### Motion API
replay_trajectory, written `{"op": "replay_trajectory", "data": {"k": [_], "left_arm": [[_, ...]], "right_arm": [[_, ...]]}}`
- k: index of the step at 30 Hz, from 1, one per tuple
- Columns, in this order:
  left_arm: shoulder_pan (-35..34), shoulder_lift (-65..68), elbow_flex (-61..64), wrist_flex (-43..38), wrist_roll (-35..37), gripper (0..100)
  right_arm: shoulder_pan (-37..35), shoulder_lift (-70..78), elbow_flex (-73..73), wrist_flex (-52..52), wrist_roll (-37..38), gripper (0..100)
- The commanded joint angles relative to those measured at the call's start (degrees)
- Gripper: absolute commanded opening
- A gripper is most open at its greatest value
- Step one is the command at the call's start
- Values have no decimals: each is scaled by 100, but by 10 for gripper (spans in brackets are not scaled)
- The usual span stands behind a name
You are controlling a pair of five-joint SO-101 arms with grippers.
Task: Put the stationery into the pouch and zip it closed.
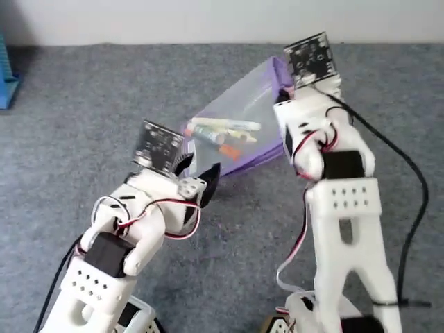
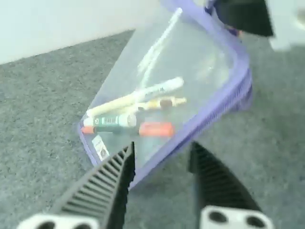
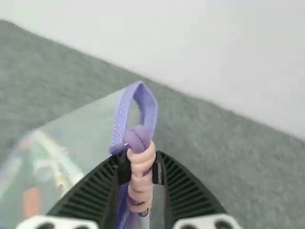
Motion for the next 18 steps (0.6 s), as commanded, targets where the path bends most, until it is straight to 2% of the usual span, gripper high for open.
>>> {"op": "replay_trajectory", "data": {"k": [1, 6, 14, 18], "left_arm": [[-26, -79, -752, 360, 220, 265], [-26, -79, -1297, 774, 229, 268], [-18, -18, -1305, 730, 193, 268], [-18, -18, -892, 229, 176, 265]], "right_arm": [[-497, -796, -343, 312, -18, 8], [-1015, -1156, -343, 497, 290, 8], [-1305, -1200, -440, 523, 360, 8], [-1358, -1209, -448, 532, 369, 8]]}}
